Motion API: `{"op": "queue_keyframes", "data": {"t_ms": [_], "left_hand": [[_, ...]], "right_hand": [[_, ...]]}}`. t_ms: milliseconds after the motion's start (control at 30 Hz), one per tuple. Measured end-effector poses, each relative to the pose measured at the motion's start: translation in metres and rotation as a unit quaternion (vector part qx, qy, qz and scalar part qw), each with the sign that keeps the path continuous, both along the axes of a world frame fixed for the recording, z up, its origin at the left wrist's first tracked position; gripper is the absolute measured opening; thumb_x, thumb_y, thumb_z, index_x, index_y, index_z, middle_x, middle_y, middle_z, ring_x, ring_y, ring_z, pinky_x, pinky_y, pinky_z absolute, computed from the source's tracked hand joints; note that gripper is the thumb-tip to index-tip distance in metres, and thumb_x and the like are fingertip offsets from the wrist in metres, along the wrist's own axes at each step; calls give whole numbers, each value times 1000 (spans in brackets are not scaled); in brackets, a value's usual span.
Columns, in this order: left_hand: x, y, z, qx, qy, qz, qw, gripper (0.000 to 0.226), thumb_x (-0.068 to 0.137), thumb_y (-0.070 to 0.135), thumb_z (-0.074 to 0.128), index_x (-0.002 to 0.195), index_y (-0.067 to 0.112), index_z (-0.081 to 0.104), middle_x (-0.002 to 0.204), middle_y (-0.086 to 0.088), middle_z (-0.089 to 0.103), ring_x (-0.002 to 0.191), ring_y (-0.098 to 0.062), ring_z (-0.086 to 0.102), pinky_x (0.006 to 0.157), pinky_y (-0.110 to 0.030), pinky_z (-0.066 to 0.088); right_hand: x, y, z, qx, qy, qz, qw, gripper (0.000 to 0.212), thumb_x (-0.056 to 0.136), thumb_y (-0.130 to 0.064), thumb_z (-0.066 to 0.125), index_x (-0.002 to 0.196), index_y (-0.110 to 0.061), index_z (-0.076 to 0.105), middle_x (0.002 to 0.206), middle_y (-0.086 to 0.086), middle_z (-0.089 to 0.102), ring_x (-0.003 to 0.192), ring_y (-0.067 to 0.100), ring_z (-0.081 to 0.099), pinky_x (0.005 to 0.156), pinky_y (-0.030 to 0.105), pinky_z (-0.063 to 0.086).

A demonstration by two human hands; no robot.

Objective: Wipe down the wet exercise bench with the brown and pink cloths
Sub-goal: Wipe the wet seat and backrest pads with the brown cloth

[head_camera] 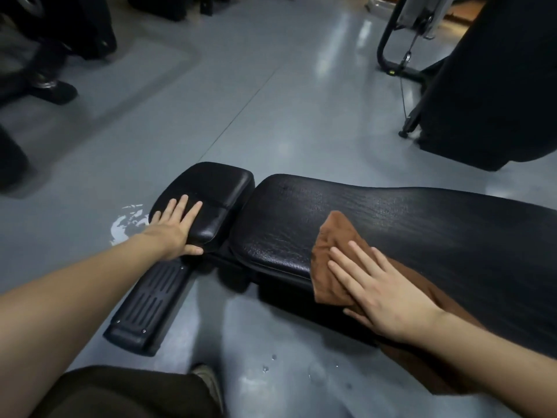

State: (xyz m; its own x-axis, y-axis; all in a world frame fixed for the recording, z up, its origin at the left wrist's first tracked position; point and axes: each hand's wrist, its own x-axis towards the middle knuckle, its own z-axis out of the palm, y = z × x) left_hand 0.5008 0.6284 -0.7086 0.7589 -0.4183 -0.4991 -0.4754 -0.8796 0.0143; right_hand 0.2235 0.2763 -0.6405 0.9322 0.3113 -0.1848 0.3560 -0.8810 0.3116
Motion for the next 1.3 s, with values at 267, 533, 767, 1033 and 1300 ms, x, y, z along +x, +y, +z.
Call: {"op": "queue_keyframes", "data": {"t_ms": [267, 533, 767, 1033, 1300], "left_hand": [[4, 1, -8, -21, 2, 6, 1000, 117, 87, 63, 63, 153, 30, -28, 159, -6, -38, 151, -29, -26, 124, -50, -1], [6, 5, -12, -39, 1, 2, 999, 118, 87, 64, 63, 154, 30, -28, 159, -7, -39, 150, -30, -28, 125, -51, -1], [7, 5, -16, -44, -13, -4, 999, 118, 86, 66, 62, 154, 30, -28, 159, -7, -38, 151, -30, -26, 125, -51, 0], [7, 10, -19, -61, -24, -13, 998, 118, 85, 68, 60, 153, 30, -29, 159, -7, -38, 150, -30, -28, 125, -50, 0], [10, 12, -26, -81, -23, -5, 996, 120, 84, 67, 64, 151, 33, -30, 158, -3, -41, 149, -27, -31, 125, -49, -2]], "right_hand": [[102, 64, -33, 24, 15, 110, 994, 77, 95, -48, 54, 158, -12, 28, 166, 12, 24, 148, 44, 27, 112, 62, 35], [168, 110, -43, 81, 56, 205, 974, 70, 81, -47, 64, 144, -22, 50, 154, 2, 44, 147, 35, 33, 115, 56, 29], [217, 124, -59, 145, 30, 236, 961, 48, 78, -61, 51, 103, -24, 67, 103, -5, 61, 106, 27, 52, 103, 50, 40], [269, 95, -52, 104, 42, 108, 988, 78, 83, -76, 15, 115, -27, 66, 114, -9, 63, 111, 23, 54, 104, 43, 35], [311, 49, -38, 74, 67, -102, 990, 73, 90, -76, 16, 134, -31, 52, 138, -3, 53, 125, 28, 49, 99, 44, 41]]}}
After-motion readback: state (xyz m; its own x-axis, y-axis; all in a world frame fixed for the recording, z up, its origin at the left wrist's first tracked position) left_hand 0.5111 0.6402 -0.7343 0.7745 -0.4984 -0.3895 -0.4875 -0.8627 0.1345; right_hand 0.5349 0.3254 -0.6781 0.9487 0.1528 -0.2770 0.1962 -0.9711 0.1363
